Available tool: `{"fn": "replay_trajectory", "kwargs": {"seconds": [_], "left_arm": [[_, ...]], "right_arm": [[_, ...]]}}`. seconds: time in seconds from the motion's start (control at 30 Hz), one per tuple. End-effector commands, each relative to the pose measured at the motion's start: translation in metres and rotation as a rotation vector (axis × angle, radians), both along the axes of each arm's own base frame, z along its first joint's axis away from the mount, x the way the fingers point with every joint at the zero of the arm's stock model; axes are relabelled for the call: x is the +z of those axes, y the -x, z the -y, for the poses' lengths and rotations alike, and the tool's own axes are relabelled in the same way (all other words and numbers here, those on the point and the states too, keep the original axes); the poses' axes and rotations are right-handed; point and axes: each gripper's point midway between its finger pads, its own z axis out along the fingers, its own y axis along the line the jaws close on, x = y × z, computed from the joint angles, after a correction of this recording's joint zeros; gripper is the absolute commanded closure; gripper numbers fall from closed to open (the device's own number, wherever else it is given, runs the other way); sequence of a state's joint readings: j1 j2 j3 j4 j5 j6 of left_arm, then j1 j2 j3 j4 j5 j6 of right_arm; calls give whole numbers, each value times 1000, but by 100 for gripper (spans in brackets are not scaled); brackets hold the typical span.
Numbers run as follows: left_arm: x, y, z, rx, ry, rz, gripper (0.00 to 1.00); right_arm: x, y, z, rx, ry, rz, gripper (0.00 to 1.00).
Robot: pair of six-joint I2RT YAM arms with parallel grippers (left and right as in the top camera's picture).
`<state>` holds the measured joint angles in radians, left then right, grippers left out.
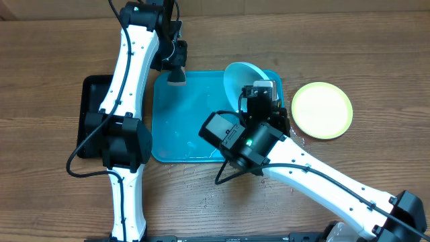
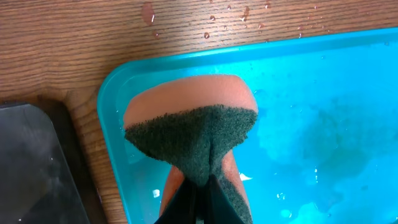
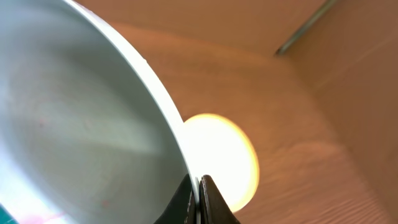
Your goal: Clean dirty plates on tray and stack at the side
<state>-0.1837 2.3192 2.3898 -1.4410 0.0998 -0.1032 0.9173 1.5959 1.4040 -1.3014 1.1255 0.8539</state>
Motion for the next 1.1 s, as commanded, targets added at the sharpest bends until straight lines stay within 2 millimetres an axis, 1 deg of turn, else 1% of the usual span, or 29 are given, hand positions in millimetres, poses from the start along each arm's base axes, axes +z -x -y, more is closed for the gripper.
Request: {"fn": "replay_trajectory", "kwargs": {"seconds": [0.0, 0.1, 0.2, 0.27, 0.33, 0.4, 0.43, 0.5, 0.6, 0.67, 0.73, 0.77, 0.8, 0.87, 0.9, 0.93, 0.97, 1.03, 1.07], "left_arm": [[5, -2, 2, 11, 0, 16, 96], [5, -2, 2, 11, -1, 15, 96], [5, -2, 2, 11, -1, 15, 96], [5, -2, 2, 11, -1, 15, 96], [5, -2, 2, 11, -1, 15, 96], [5, -2, 2, 11, -1, 15, 96], [5, -2, 2, 11, -1, 15, 96], [5, -1, 2, 11, -1, 14, 96], [5, -1, 2, 11, -1, 12, 96], [5, -1, 2, 11, -2, 12, 96], [5, -1, 2, 11, -1, 12, 96], [5, -1, 2, 11, -2, 12, 96], [5, -1, 2, 11, -2, 12, 96], [5, -1, 2, 10, -1, 12, 96], [5, -1, 2, 11, -1, 12, 96], [5, -1, 2, 11, -1, 12, 96], [5, -1, 2, 11, -1, 12, 96], [5, -1, 2, 11, -1, 12, 96], [5, -1, 2, 11, -1, 12, 96]], "right_arm": [[-30, 5, 2, -61, -205, -120, 96], [-62, 7, -1, -38, -275, -268, 96], [-90, 8, -15, 46, -368, -422, 96], [-103, 8, -25, 106, -442, -498, 96], [-107, 5, -34, 154, -516, -546, 96], [-105, 0, -39, 194, -588, -566, 96], [-102, -2, -39, 205, -624, -571, 96], [-94, -10, -33, 213, -704, -566, 96], [-77, -23, -8, 195, -838, -535, 96], [-68, -31, 17, 155, -916, -502, 96], [-63, -38, 46, 92, -977, -468, 96], [-64, -41, 74, 15, -1006, -443, 96], [-66, -42, 92, -35, -1010, -429, 96], [-70, -41, 123, -113, -1003, -411, 96], [-76, -39, 145, -187, -985, -400, 96], [-80, -36, 162, -246, -965, -395, 96], [-86, -32, 178, -304, -946, -395, 96], [-96, -26, 200, -387, -926, -403, 96], [-102, -24, 208, -417, -923, -409, 96]]}}
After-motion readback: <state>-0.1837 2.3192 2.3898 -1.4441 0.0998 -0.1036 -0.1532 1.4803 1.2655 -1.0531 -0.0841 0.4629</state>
